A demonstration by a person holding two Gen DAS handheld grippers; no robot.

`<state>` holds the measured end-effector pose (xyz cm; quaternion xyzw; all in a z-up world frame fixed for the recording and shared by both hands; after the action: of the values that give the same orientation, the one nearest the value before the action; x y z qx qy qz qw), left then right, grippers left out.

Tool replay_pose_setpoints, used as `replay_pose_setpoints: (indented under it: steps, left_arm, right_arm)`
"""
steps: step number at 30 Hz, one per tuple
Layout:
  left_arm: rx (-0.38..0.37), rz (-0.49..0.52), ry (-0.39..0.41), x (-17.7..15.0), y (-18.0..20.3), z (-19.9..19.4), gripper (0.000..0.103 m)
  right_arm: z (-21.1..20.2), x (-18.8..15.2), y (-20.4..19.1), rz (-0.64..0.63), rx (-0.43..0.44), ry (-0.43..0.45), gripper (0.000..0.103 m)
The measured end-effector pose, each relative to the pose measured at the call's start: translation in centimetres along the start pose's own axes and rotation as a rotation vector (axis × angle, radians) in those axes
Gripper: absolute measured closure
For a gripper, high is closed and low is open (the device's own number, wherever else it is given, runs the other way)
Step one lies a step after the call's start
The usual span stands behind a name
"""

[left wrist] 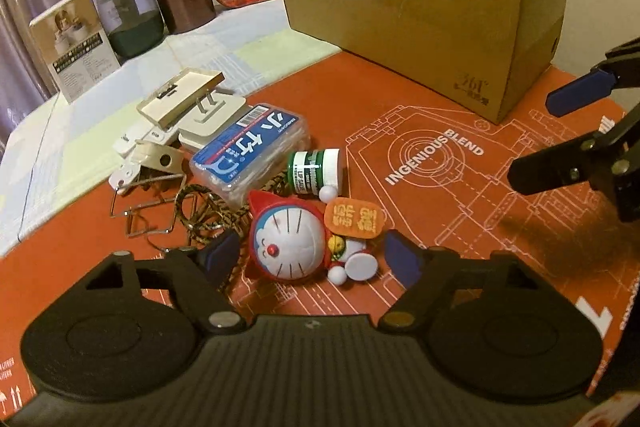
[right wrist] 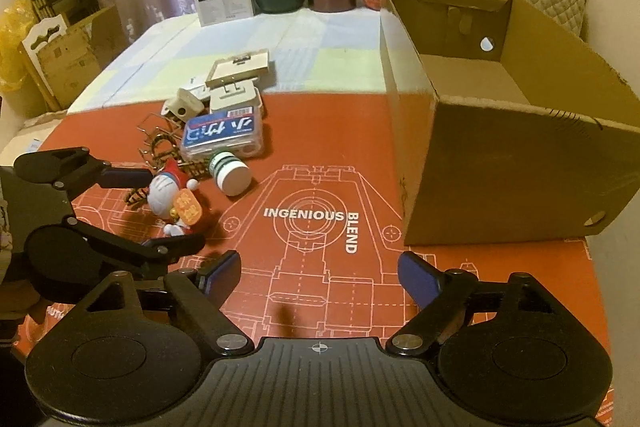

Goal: Organize rigid objects
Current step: 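Grasp the cartoon cat figure with the left gripper while the right gripper grasps the pill bottle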

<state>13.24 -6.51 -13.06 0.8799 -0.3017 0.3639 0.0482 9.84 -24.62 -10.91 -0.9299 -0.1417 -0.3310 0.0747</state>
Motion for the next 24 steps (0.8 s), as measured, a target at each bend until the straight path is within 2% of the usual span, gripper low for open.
replay_pose_setpoints:
  steps: [3, 8, 14, 20, 22, 24]
  left_arm:
    - [-0.007, 0.013, -0.005, -0.1, 0.1, 0.4, 0.037]
    - [-0.007, 0.006, 0.002, -0.2, -0.2, 0.0, 0.038]
    - [0.009, -0.080, 0.011, -0.5, -2.3, -2.3, 0.039]
    - [0.036, -0.201, 0.054, -0.8, -5.0, -4.4, 0.039]
    - [0.057, -0.238, 0.071, -0.8, -5.9, -4.9, 0.039]
    - [0.069, -0.274, 0.084, -0.7, -6.7, -5.2, 0.039]
  right_arm:
    - [0.3, 0.0, 0.1, 0.003, -0.005, -0.004, 0.019]
    - [0.6, -0.1, -0.3, -0.017, 0.013, -0.016, 0.019]
    - [1.3, 0.6, -1.6, -0.074, 0.064, 0.007, 0.019]
    - [3.6, 2.4, -3.3, -0.152, 0.123, 0.054, 0.020]
    - [4.5, 3.2, -3.9, -0.178, 0.144, 0.072, 0.024]
    - [5.7, 3.8, -4.6, -0.211, 0.160, 0.072, 0.034]
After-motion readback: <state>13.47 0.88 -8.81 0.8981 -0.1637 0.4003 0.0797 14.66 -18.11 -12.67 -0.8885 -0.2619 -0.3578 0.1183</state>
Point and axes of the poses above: each gripper's, at about its wrist camera, not at the fingertips, and z roughly the way its jaws point, y to its right, x to its top, the point moved 1 cm from there along z, roughly the way its jaws point, and after that the axes turned 3 degrees about -x, right-handed, at the moved point
